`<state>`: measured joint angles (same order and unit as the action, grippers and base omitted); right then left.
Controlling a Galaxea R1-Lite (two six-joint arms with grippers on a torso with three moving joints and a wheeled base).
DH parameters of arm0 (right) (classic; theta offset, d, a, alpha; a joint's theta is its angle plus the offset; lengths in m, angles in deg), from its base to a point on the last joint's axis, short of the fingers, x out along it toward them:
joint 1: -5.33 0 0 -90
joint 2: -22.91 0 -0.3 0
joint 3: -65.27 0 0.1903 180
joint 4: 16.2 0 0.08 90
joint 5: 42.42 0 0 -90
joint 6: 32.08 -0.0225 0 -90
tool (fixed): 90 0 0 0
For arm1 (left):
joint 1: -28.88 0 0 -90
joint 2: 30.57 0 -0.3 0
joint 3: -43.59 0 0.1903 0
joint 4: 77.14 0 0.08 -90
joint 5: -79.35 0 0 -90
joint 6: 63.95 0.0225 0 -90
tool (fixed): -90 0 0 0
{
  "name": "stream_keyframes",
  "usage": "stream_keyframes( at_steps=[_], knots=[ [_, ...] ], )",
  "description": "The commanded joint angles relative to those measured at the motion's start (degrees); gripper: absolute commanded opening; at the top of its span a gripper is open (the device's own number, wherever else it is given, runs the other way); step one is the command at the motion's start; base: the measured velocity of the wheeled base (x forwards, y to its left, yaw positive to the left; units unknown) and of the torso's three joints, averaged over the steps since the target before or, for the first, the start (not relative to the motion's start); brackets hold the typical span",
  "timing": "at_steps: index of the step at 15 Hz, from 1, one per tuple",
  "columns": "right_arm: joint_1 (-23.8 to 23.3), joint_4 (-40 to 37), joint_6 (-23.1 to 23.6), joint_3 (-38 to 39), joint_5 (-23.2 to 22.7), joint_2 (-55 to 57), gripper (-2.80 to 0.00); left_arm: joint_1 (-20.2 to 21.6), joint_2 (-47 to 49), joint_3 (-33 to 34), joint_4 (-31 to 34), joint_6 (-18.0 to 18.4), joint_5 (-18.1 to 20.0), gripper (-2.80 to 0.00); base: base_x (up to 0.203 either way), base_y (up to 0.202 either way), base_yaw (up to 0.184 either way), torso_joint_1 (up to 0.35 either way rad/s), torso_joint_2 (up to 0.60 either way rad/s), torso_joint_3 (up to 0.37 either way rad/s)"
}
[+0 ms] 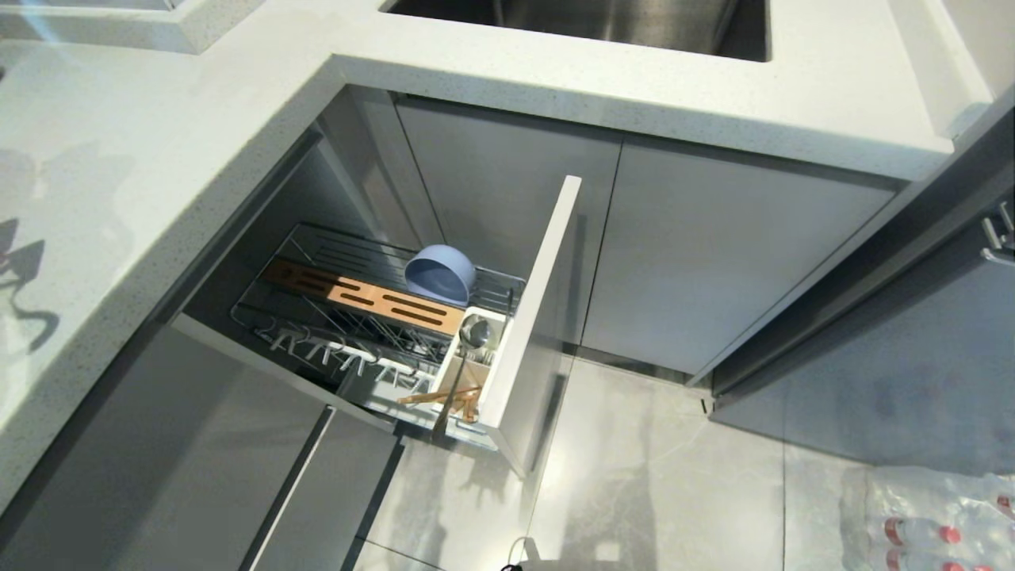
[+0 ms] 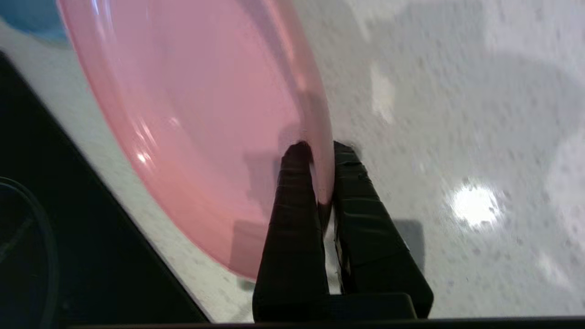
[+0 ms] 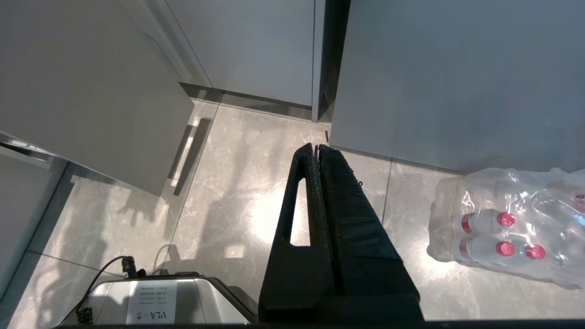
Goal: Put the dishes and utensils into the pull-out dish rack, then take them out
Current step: Take the plate out of the cupboard
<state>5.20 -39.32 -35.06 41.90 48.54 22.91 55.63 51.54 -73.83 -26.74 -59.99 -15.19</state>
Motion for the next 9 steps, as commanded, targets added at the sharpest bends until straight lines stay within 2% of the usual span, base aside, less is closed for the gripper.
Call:
stream_keyframes(
  at_steps=[1,5,9],
  knots=[
    [0.04,0.02,-0.01,0.00,0.00,0.00,-2.80,-1.60,1.85,-0.87,2.98,0.21,0.03,-2.80,0.000,0.000,0.000,0.000,0.00,0.000],
    [0.04,0.02,-0.01,0.00,0.00,0.02,-2.80,-4.56,2.88,-1.32,7.02,0.96,0.13,-2.80,0.000,0.000,0.000,0.000,0.00,0.000],
    [0.05,0.02,-0.01,0.00,0.00,0.00,-2.80,-5.15,2.88,-1.38,7.95,0.99,0.06,-2.80,0.000,0.000,0.000,0.000,0.00,0.000]
  ],
)
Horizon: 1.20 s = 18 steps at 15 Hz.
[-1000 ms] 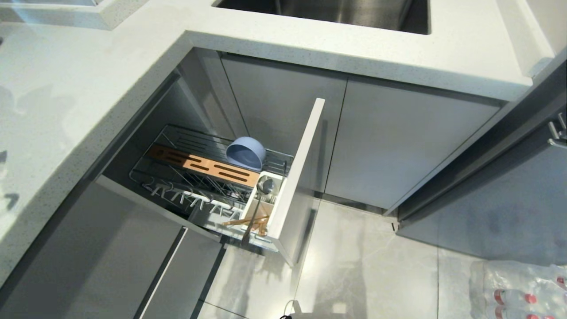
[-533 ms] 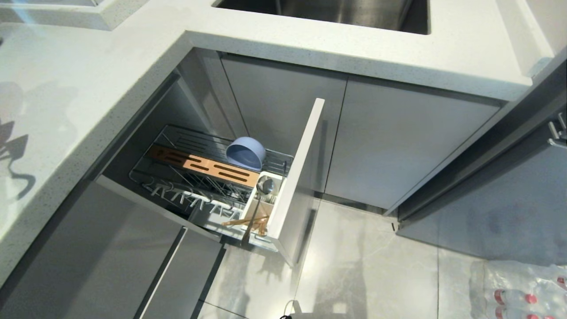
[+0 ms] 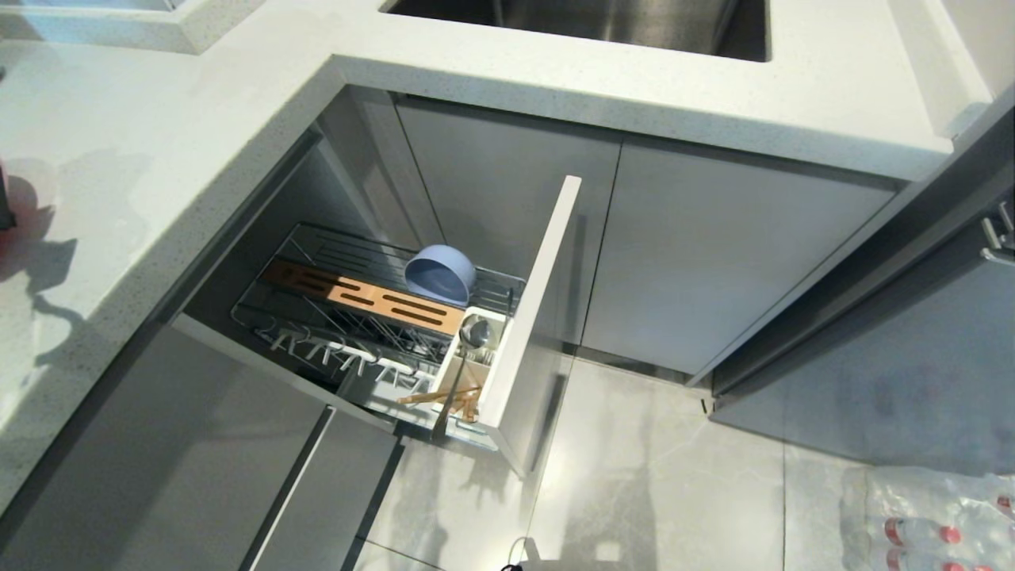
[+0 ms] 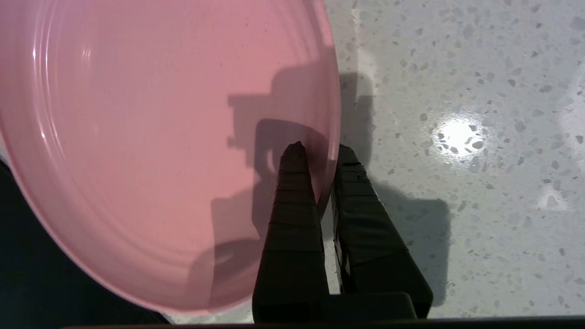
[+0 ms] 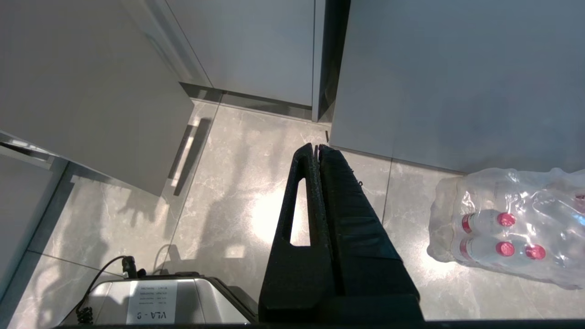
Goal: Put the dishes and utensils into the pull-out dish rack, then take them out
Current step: Take the plate out of the cupboard
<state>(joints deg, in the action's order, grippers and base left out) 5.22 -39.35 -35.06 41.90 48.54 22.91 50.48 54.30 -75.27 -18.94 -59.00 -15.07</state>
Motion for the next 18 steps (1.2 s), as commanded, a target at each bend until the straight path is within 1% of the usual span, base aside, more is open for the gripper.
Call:
stream_keyframes(
  at_steps=[1,5,17,18],
  knots=[
    [0.02,0.04,-0.01,0.00,0.00,0.03,-2.80,-0.52,0.14,0.21,0.22,0.06,-0.10,-2.80,0.000,0.000,0.000,0.000,0.00,0.000],
    [-0.05,-0.02,-0.01,0.00,0.00,0.01,-2.80,-1.56,0.73,0.13,2.51,0.76,-0.15,-2.80,0.000,0.000,0.000,0.000,0.00,0.000],
    [-0.07,0.04,-0.01,0.00,0.00,0.09,-2.80,-1.77,-0.29,0.07,2.25,0.73,-0.15,-2.80,0.000,0.000,0.000,0.000,0.00,0.000],
    [-0.06,0.04,-0.01,0.00,0.00,0.08,-2.80,-2.00,-0.50,0.13,2.25,0.51,-0.31,0.00,0.000,0.000,0.000,0.000,0.00,0.000]
  ],
)
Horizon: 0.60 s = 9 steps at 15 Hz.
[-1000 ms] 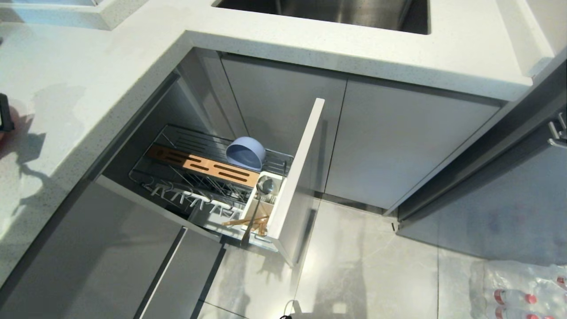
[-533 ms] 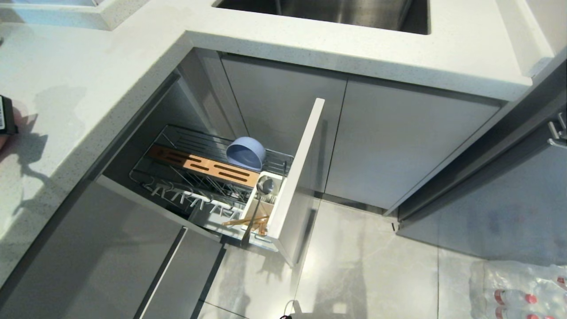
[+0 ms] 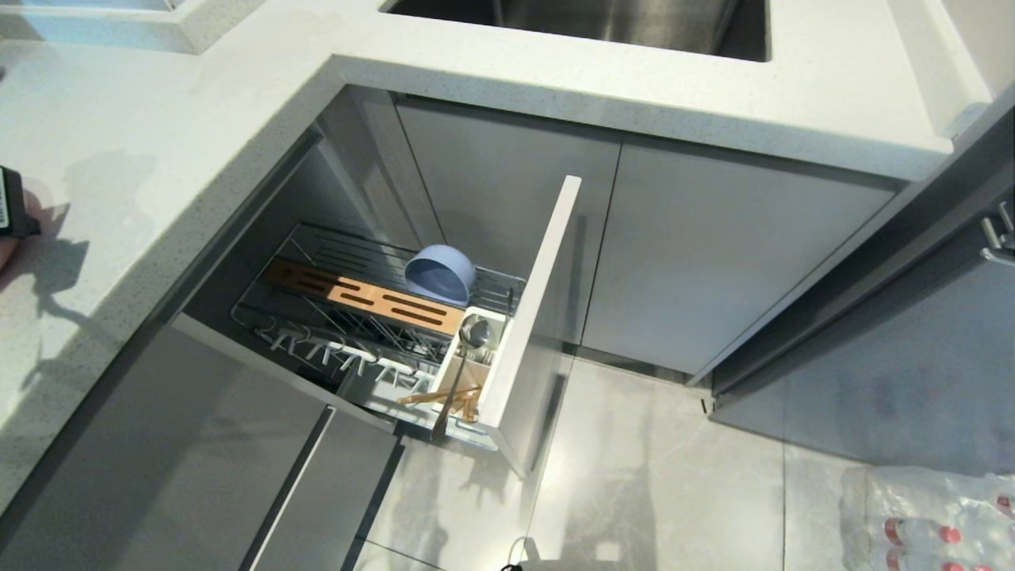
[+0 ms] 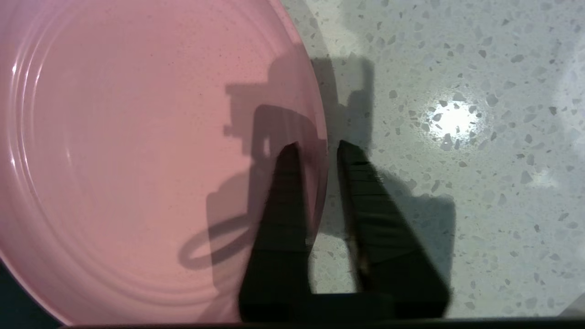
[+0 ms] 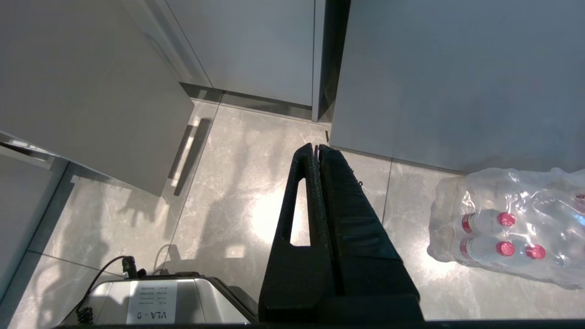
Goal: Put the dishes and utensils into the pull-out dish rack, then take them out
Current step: Take the plate out of the cupboard, then take the bowl out of the cupboard
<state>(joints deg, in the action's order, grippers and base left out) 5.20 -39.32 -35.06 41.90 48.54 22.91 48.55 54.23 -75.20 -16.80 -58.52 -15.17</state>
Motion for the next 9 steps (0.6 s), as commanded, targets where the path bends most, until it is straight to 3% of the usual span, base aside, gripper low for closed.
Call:
stream_keyframes(
  at_steps=[1,9],
  knots=[
    [0.04,0.02,-0.01,0.00,0.00,0.01,-2.80,-0.08,-0.47,0.15,0.12,0.02,-0.22,0.00,0.000,0.000,0.000,0.000,0.00,0.000],
    [-0.03,0.01,-0.01,0.00,0.00,0.01,-2.80,-0.57,-5.69,-0.04,-0.05,-1.79,-0.06,0.00,0.000,0.000,0.000,0.000,0.00,0.000]
  ],
)
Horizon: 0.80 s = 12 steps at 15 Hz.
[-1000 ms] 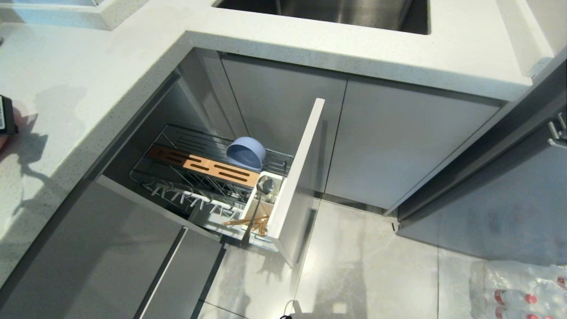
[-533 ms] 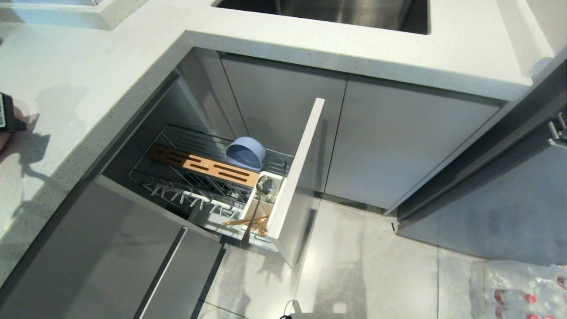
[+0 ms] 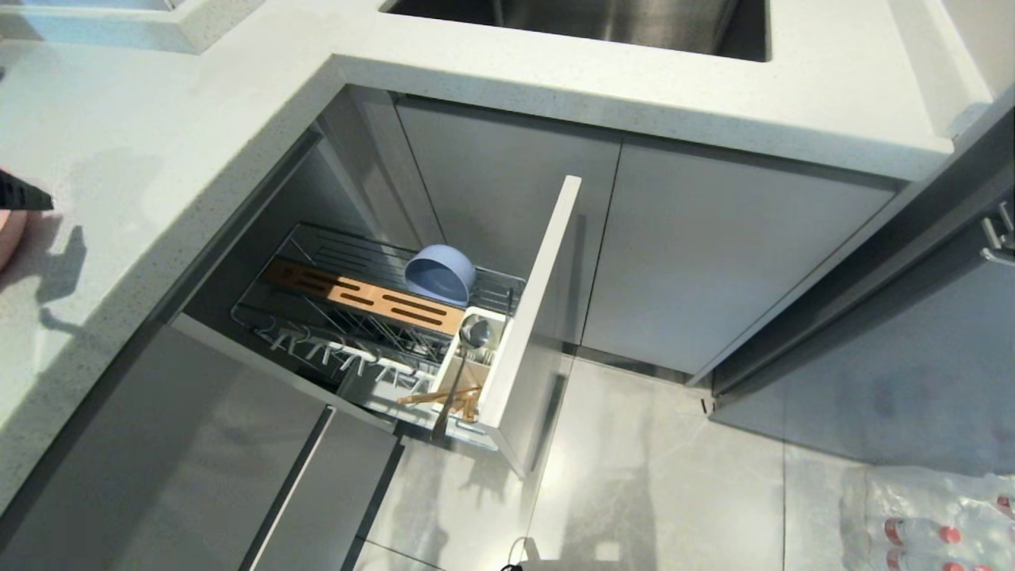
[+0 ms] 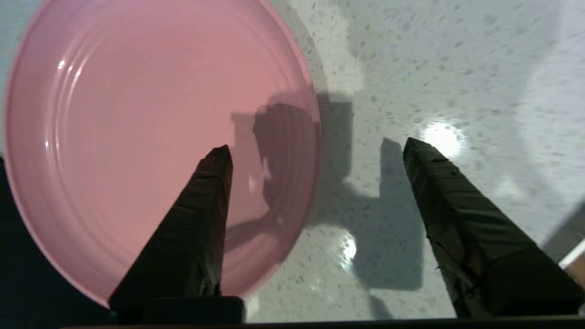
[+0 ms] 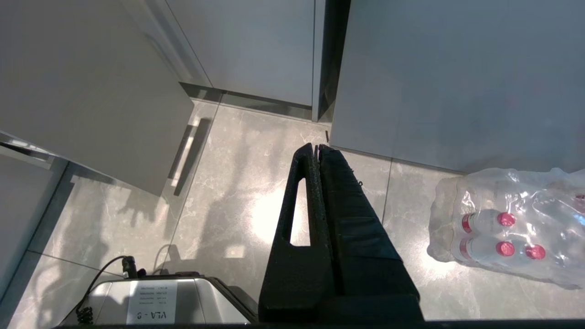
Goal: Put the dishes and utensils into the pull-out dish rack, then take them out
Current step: Take the bowl out of the cupboard
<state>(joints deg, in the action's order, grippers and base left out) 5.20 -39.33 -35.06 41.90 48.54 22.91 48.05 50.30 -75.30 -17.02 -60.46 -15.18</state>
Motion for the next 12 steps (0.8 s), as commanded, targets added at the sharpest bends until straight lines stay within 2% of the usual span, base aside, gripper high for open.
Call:
stream_keyframes(
  at_steps=[1,2,6,8,10,12],
  knots=[
    [-0.02,0.03,-0.01,0.00,0.00,0.08,-2.80,-0.80,-2.97,0.29,0.16,-0.65,-0.04,0.00,0.000,0.000,0.000,0.000,0.00,0.000],
    [0.03,0.03,-0.01,0.00,0.00,0.04,-2.80,-1.15,-4.37,0.44,0.16,-0.87,-0.02,-2.80,0.000,0.000,0.000,0.000,0.00,0.000],
    [-0.03,0.03,-0.01,0.00,0.00,0.01,-2.80,-3.77,-9.80,1.50,0.25,-1.63,-0.04,-2.80,0.000,0.000,0.000,0.000,0.00,0.000],
    [-0.03,0.03,-0.01,0.00,0.00,0.08,-2.80,-7.32,-11.86,1.61,0.23,-3.99,-0.04,-2.80,0.000,0.000,0.000,0.000,0.00,0.000],
    [-0.04,0.02,0.03,0.00,0.00,0.09,-2.80,-13.61,-13.07,0.83,0.21,-8.80,-0.46,-2.80,0.000,0.000,0.000,0.000,0.00,0.000],
    [0.05,0.01,-0.01,0.00,0.00,0.01,-2.80,-22.09,-13.38,-0.11,0.16,-15.76,-1.92,-2.80,0.000,0.000,0.000,0.000,0.00,0.000]
  ],
)
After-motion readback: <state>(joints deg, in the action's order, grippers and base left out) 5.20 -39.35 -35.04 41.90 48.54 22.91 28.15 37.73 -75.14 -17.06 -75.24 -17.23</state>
